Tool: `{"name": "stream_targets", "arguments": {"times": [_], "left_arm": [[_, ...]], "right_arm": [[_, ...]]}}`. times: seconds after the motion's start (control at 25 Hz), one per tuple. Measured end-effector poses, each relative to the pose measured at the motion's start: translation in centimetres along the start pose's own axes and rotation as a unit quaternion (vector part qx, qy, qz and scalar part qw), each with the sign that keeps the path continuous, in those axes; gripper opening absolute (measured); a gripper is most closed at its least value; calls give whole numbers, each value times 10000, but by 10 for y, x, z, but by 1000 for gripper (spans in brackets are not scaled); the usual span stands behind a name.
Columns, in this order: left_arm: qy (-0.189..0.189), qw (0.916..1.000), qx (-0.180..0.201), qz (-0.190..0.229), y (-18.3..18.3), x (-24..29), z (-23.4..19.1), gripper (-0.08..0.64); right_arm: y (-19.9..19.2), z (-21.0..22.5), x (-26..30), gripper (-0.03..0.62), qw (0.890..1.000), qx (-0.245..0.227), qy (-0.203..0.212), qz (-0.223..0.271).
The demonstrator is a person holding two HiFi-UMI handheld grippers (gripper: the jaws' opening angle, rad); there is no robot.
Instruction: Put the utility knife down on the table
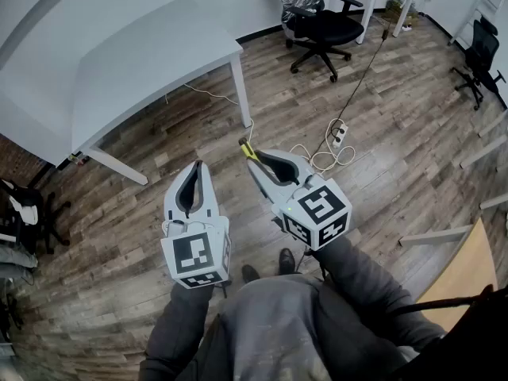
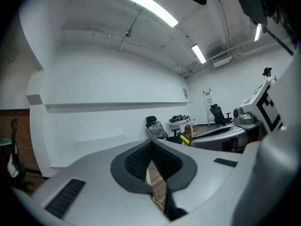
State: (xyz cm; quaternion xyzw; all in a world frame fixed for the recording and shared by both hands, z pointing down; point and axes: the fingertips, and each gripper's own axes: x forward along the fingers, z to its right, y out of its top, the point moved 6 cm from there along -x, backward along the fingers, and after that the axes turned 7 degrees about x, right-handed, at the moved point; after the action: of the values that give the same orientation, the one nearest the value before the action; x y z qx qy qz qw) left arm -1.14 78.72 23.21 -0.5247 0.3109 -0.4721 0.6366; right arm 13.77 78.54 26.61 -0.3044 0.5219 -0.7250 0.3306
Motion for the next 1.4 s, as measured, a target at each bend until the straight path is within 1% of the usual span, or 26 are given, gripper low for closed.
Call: {"name": "stream_targets", "arguments": {"times": [0.12,0.28,0.36,0.64,0.76,0.92,1.2,1.4], "left_arm": [[13,10000,-16,-55,-2,2,12,2],[11,9999,101,-73,0,7,31,2],[38,9999,102,-133,0,11,38,2],[181,9991,46,-369,-12,22,47,2],[254,9986,-5,-472,-21,34,39,2],[330,9982,-33,-492,-30,59,21,2],[203,9986,-110,-473,-42,108,-19,2],[200,9986,-156,-455,-48,136,-60,2]], "right_arm": [[-2,10,-7,57,10000,24,11,-8],[-4,26,-15,57,10000,80,27,-22],[-5,33,-18,57,9999,99,70,-38],[-10,54,-14,57,9995,183,196,-141],[-12,61,0,57,9993,203,246,-200],[-11,71,29,57,9990,176,285,-295],[-2,84,89,57,9990,127,242,-352],[5,83,140,57,9988,91,260,-396]]}}
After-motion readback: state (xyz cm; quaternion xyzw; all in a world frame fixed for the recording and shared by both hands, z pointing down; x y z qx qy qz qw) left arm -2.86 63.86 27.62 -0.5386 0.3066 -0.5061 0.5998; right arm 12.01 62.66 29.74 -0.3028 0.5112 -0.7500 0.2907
